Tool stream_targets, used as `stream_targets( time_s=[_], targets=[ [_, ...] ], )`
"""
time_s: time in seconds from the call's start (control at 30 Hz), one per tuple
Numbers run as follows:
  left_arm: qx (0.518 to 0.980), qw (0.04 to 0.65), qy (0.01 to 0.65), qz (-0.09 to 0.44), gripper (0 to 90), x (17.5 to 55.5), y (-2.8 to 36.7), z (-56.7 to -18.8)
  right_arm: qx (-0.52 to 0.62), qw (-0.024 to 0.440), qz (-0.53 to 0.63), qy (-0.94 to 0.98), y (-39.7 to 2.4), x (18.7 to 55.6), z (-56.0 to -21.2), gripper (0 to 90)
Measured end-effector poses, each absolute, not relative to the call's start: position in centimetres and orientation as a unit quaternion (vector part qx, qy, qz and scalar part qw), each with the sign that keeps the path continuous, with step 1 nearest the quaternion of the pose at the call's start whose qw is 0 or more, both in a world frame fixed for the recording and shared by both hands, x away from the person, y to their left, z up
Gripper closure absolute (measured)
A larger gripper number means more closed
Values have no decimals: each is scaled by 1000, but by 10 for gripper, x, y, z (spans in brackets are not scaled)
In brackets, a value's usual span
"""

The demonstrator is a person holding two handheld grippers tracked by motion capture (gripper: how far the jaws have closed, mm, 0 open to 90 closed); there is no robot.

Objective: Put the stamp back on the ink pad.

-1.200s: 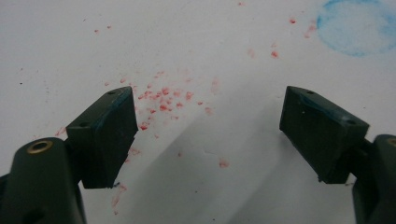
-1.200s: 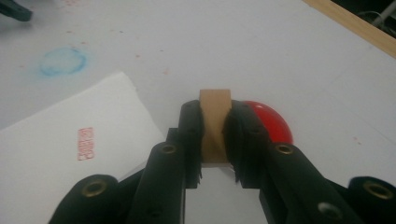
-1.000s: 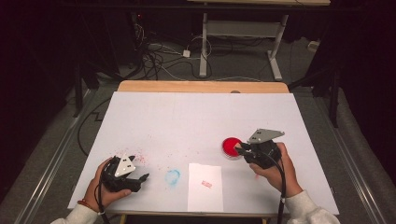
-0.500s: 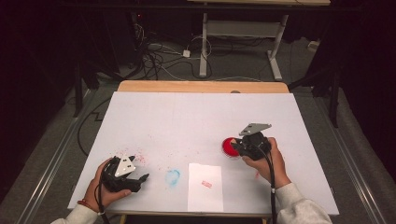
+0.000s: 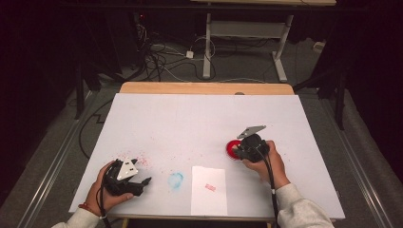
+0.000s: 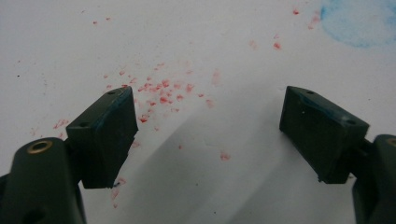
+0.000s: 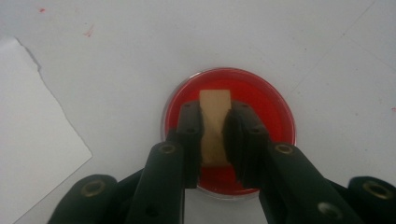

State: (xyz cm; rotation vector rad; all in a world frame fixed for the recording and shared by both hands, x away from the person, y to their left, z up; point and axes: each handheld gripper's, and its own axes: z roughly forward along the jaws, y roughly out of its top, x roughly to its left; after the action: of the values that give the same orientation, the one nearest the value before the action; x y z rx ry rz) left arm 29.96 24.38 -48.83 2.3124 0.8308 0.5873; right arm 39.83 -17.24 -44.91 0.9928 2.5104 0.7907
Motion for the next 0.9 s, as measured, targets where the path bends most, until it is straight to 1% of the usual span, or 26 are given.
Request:
stream_targets(
  time_s=[0.9],
  targets=[
    [872,303,314,222,188,298,243,-486,354,165,284,876,-174,398,-453,755]
  ],
)
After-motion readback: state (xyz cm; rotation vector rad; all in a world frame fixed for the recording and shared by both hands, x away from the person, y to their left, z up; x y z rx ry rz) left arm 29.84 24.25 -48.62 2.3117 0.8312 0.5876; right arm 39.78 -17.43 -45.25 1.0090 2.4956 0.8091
